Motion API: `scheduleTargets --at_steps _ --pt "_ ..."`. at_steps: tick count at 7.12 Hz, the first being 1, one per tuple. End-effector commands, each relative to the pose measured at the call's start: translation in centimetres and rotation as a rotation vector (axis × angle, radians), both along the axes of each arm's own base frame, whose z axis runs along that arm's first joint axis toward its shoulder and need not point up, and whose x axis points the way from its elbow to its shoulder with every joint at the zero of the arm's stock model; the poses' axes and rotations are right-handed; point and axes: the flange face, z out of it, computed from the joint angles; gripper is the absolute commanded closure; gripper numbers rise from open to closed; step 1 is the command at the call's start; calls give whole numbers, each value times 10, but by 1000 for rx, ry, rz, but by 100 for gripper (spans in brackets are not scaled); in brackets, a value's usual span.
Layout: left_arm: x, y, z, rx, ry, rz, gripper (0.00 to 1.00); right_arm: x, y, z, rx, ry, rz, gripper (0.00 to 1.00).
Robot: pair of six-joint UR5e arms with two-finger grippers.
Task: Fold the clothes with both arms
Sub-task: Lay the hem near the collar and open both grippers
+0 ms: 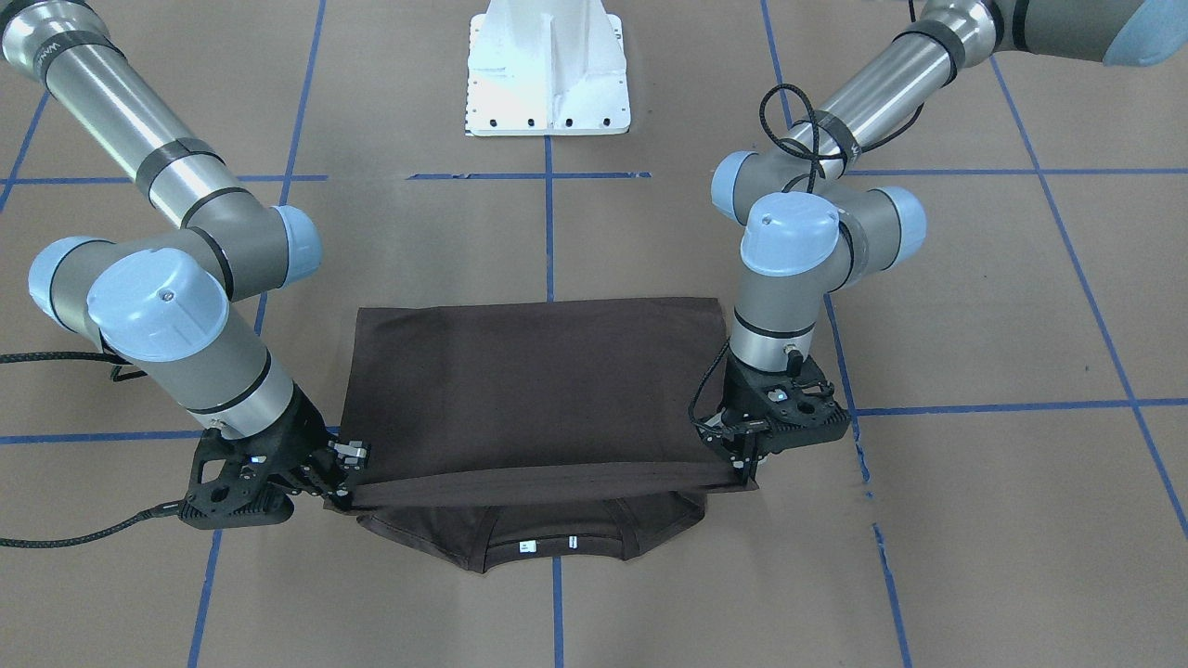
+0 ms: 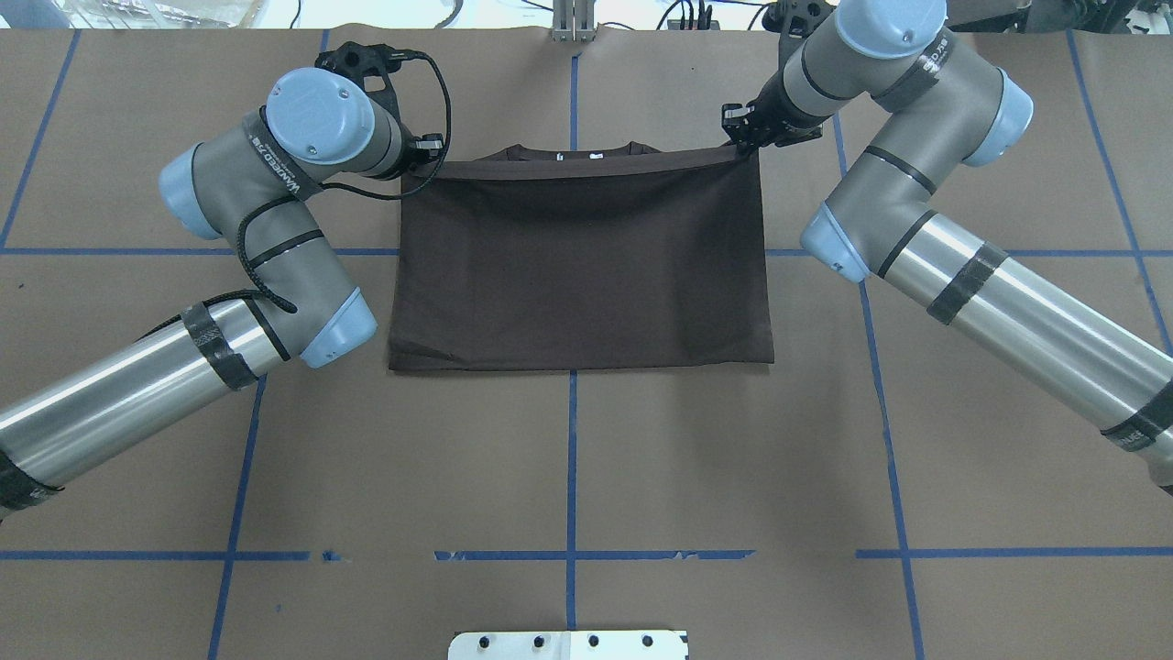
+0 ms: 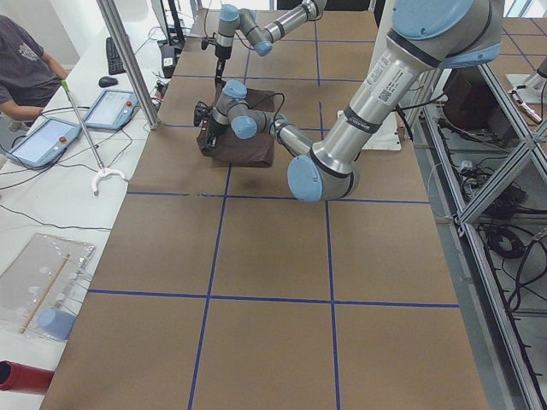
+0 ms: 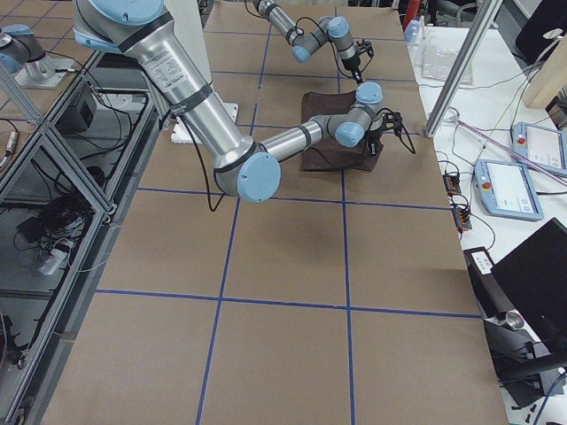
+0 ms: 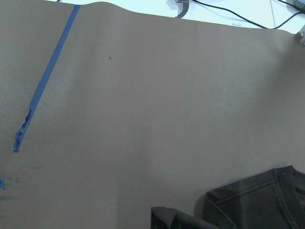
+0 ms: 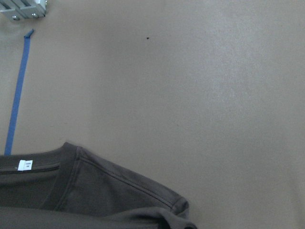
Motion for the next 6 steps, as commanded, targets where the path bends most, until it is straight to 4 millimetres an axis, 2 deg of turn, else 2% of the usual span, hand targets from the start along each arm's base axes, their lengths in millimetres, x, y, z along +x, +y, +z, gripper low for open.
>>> scheduleTargets --at_steps 1,2,3,4,5,6 --pt "4 -4 2 9 6 1 100 0 -3 -5 5 -5 3 100" --pt "4 -4 1 8 9 1 100 0 -3 -7 4 -9 4 93" --pt "4 -4 1 9 8 2 100 0 -3 -6 4 -7 5 24" --pt "5 -4 -4 17 18 -1 21 1 -4 -7 1 -9 10 0" --pt "2 -6 -6 24 23 -3 0 1 -4 -5 -2 -8 8 0" --pt "-2 -5 -9 59 73 -12 0 1 -3 -6 -5 -12 5 0"
